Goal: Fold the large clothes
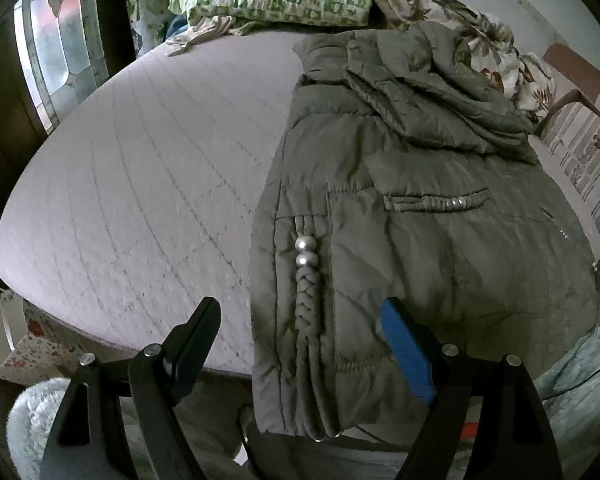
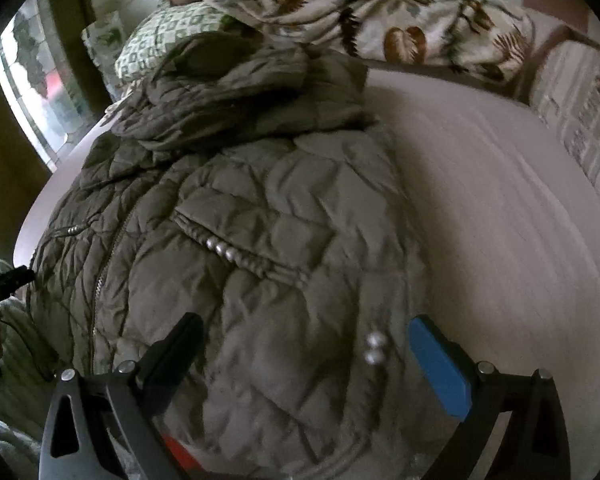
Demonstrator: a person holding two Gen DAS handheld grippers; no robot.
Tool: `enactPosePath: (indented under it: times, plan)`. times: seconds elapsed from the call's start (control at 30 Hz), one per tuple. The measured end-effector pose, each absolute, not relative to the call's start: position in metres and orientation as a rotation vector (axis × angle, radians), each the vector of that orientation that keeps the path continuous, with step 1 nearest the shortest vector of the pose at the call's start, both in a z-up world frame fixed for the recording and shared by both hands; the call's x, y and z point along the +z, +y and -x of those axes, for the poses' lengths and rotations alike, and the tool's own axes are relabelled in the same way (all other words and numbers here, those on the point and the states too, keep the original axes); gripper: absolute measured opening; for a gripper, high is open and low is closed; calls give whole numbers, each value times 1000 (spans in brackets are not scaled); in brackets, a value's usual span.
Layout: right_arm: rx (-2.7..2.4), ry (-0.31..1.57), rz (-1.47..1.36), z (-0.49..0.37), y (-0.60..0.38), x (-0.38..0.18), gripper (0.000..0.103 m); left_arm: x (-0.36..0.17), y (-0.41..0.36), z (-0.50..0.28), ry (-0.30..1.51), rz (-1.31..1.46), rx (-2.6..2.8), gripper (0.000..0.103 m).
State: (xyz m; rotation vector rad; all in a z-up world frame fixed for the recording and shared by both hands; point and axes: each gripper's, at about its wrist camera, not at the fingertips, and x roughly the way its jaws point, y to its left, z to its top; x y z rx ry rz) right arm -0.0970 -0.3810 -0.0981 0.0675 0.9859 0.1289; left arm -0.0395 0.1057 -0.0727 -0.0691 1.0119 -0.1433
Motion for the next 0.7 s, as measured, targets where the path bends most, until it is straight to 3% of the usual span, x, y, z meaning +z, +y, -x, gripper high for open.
enactPosePath:
  times: [0.7]
  plan:
    - [107,1095,-238,106,-417,-132,103,-97,99,36,1085,126,-179,83]
